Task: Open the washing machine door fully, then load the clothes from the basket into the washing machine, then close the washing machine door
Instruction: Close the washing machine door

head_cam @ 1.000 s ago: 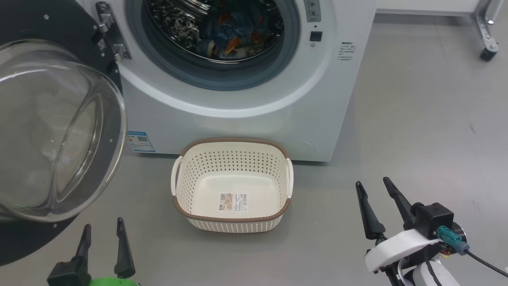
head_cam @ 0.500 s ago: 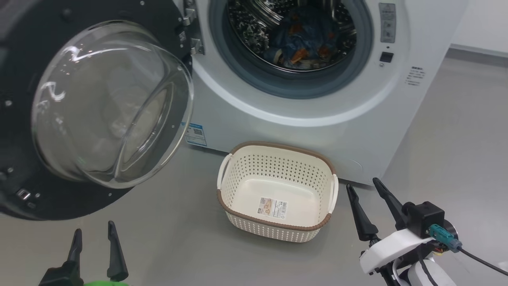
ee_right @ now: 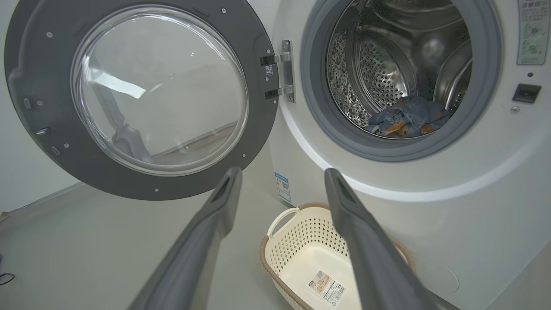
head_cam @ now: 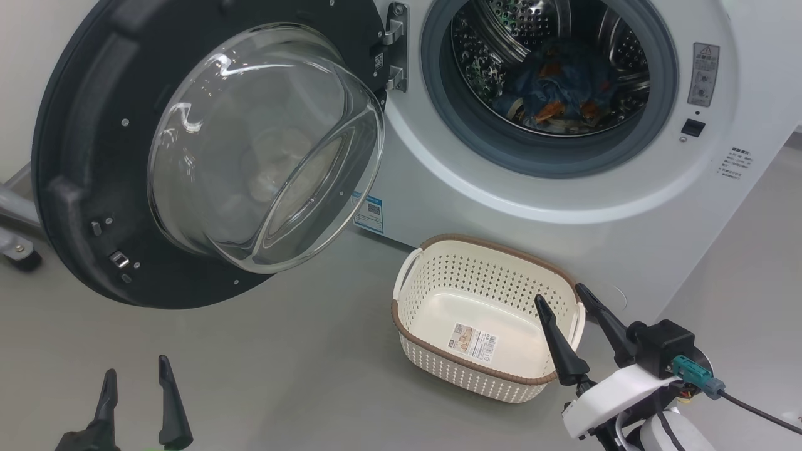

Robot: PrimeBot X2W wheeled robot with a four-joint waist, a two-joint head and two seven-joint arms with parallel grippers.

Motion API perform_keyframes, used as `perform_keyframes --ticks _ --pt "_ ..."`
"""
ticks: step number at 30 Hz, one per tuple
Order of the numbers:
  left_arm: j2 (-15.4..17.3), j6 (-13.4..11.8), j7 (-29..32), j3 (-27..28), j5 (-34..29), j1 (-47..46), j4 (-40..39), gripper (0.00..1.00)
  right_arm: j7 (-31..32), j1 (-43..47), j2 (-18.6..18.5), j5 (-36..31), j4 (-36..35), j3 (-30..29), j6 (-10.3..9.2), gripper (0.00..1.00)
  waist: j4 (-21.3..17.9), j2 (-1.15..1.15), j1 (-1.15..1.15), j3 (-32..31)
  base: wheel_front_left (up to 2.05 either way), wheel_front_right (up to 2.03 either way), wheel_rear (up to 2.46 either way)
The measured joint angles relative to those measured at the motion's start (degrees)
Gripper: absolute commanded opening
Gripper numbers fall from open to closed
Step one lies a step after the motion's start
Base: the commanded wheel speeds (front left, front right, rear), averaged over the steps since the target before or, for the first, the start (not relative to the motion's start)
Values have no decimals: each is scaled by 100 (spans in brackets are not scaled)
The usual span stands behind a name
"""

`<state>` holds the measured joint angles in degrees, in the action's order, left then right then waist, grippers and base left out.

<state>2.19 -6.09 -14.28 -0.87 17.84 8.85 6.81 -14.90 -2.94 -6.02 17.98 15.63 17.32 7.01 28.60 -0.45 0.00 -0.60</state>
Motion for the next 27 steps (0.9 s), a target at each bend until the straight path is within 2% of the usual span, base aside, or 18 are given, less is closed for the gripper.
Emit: perform_keyframes --ticks 19,21,22,27 --pt "-1 -51 0 221 223 62 -194 100 0 -36 -1 9 76 158 0 100 109 0 0 49 0 0 0" --pt "-1 -52 0 275 437 63 -203 17 0 -67 -2 9 83 171 0 100 118 0 0 59 0 0 0" --pt "-1 -54 0 305 590 64 -210 0 0 -84 -2 9 85 174 0 100 122 0 0 64 0 0 0" --pt "-3 -57 0 584 1396 65 -240 0 0 -135 -8 13 90 177 0 100 141 0 0 85 0 0 0"
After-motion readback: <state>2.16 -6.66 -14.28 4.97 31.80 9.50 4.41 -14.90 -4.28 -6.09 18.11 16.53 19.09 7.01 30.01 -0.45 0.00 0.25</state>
